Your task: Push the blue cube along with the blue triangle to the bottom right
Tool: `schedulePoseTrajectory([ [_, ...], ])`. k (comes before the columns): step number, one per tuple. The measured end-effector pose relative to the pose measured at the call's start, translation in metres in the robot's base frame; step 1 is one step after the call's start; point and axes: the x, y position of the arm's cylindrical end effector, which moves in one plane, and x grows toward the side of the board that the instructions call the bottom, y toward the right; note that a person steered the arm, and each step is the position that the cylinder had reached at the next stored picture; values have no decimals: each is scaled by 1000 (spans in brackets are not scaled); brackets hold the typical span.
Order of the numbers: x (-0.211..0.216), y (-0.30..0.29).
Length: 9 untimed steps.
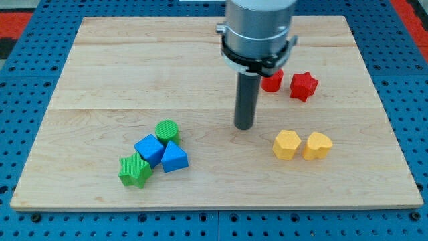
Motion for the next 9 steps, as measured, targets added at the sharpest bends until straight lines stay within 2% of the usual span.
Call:
schedulePoseTrajectory([
  [2,-2,-73],
  [6,-6,-79],
  [7,-6,-95],
  [9,-3,-198],
])
